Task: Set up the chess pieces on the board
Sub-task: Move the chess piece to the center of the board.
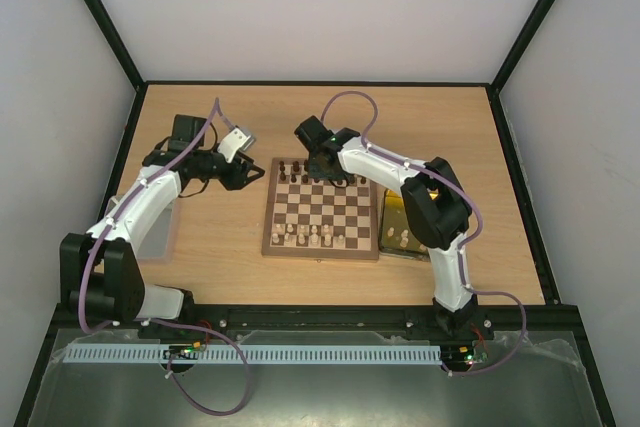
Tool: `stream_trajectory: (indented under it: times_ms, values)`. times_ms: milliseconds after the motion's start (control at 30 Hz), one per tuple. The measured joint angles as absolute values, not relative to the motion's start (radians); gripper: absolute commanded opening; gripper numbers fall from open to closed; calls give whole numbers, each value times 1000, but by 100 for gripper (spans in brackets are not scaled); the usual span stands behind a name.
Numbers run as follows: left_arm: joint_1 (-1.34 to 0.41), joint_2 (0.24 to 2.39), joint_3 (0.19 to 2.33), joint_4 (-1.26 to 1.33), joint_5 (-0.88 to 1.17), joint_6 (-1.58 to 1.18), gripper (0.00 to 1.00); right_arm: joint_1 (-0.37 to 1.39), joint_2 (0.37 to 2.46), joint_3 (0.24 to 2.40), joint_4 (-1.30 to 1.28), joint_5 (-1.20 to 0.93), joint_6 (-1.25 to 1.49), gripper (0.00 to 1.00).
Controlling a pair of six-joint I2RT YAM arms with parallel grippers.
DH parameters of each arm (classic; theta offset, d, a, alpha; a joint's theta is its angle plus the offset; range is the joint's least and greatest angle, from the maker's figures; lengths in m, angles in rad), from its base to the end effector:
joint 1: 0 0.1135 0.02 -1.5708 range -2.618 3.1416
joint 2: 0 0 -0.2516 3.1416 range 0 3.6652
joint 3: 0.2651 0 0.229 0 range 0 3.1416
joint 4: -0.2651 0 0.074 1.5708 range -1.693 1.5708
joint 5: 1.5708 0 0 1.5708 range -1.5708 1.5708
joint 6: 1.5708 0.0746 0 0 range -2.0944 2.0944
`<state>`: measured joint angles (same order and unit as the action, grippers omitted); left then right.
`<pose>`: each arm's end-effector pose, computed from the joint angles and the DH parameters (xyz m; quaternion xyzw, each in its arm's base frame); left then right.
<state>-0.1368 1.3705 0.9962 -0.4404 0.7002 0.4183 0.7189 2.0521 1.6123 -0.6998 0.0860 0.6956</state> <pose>0.2782 -0.0868 0.2398 0.3610 0.8049 -0.2670 0.3880 0.3233 0.2744 0.1620 -0.0022 0.9760 0.1070 0.1898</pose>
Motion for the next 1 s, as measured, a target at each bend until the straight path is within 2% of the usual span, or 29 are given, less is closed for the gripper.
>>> stream_trajectory:
  times_ms: [533,733,1000]
  values:
    - [-134,1370,996,-440,703,419,51,710,2072,1612,-689,96,696,19]
    - [-131,1370,996,-440,705,419,51,709,2082,1612,-681,97,696,12]
    - [-129,1370,996,-440,707,419,52,709,2083,1612,-675,104,696,9]
